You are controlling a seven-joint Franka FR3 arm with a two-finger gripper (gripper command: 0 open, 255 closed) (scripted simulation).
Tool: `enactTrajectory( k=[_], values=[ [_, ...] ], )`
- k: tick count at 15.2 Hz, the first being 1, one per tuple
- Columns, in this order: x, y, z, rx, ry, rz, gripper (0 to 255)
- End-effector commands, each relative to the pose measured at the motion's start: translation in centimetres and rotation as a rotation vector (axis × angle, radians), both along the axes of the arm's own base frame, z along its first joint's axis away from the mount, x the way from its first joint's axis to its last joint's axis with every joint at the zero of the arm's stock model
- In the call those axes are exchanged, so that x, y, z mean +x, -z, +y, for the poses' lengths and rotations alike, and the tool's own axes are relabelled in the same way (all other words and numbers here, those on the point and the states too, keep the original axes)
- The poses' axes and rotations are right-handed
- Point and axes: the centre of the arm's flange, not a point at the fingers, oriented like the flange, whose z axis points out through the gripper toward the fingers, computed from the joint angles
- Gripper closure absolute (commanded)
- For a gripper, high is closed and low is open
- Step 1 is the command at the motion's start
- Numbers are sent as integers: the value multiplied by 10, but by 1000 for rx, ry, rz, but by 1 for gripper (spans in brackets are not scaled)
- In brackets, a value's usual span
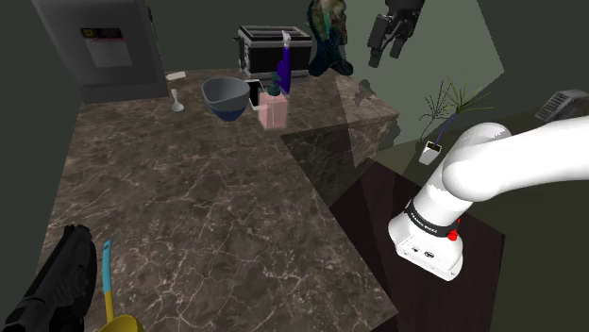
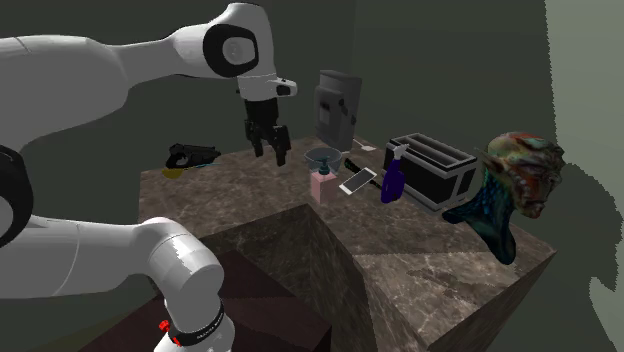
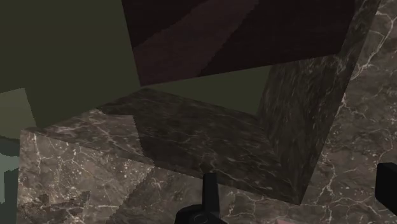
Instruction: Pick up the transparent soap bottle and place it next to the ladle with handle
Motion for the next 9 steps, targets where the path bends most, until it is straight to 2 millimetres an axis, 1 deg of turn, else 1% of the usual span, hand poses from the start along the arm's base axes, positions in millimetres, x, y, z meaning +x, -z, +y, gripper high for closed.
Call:
enactTrajectory(
  k=[1, 9],
  values=[
    [0, 0, 0, 0, 0, 0, 0],
    [102, 37, 12, 34, 36, 27, 0]
  ],
)
